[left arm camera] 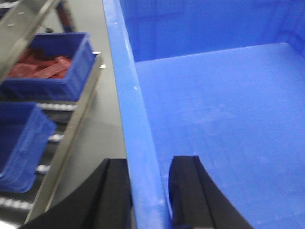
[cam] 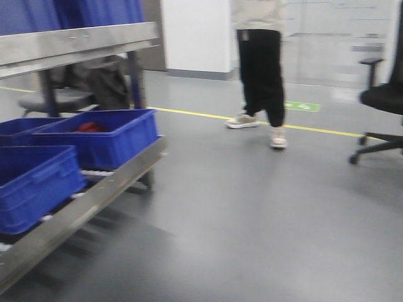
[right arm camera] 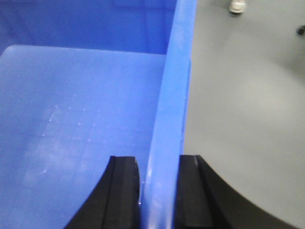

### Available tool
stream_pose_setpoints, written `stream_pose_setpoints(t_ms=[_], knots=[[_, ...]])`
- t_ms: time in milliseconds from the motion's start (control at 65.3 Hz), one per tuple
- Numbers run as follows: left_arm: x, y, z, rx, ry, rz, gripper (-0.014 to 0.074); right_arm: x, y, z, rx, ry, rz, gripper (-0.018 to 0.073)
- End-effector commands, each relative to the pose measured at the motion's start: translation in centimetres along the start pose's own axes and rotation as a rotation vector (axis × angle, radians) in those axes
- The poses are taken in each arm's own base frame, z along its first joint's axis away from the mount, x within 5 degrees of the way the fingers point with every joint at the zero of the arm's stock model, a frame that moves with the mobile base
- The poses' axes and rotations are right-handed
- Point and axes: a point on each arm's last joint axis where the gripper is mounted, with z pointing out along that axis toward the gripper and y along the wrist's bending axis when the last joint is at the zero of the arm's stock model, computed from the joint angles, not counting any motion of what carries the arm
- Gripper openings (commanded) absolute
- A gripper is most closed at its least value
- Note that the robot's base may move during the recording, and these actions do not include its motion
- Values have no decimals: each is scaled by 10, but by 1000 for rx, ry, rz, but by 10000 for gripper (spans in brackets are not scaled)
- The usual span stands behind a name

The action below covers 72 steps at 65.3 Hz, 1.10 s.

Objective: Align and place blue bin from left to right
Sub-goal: 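Drive up to the other rack of blue bins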

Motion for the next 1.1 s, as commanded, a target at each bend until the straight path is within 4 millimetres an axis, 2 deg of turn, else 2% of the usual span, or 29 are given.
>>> stream_pose_setpoints(t_ms=[0,1088], knots=[[-12,-6,-13,58,-125,15,-13,-17,8,-17,-64,-189,-25,-81],[-12,-6,-13,58,-125,15,-13,-17,8,-17,-64,-189,-25,-81]])
